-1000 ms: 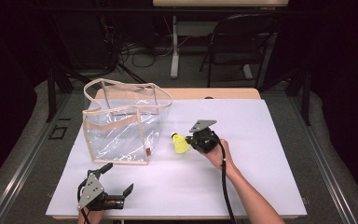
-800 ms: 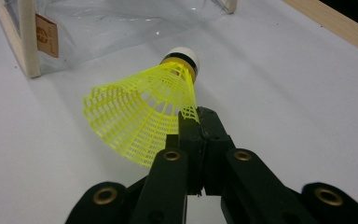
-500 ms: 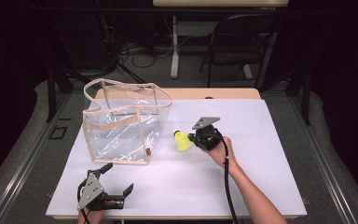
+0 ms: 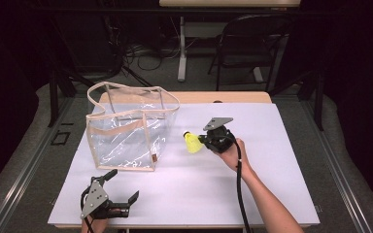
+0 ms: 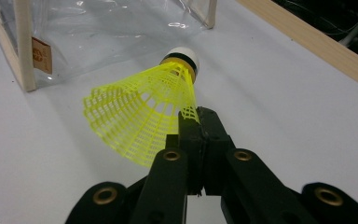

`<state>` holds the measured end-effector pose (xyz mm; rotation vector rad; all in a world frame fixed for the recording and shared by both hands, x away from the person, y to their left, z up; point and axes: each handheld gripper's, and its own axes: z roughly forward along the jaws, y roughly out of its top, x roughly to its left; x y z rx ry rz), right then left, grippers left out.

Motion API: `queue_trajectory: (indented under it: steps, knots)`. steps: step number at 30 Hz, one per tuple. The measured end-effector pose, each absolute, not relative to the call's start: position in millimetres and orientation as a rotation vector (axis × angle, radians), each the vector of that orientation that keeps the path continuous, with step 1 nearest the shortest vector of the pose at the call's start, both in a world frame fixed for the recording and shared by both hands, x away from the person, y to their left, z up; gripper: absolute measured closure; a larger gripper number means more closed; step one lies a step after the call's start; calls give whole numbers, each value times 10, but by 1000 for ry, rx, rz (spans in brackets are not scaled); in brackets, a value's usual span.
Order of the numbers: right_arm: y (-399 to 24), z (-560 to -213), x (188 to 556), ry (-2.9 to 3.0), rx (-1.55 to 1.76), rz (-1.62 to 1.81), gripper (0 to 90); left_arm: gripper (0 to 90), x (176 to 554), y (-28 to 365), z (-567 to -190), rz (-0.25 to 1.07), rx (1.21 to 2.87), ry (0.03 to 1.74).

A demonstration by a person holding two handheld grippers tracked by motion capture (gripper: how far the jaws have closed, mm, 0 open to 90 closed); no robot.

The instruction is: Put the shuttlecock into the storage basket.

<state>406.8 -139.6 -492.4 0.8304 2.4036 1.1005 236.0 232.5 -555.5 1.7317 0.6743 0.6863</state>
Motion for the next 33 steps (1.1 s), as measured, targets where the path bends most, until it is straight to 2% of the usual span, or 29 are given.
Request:
queue_trajectory:
  steps: [33]
  knots:
    - [-1481,-4605,4118,2356,822,1126,897,0,2357,2333,-5554,685,1733,678]
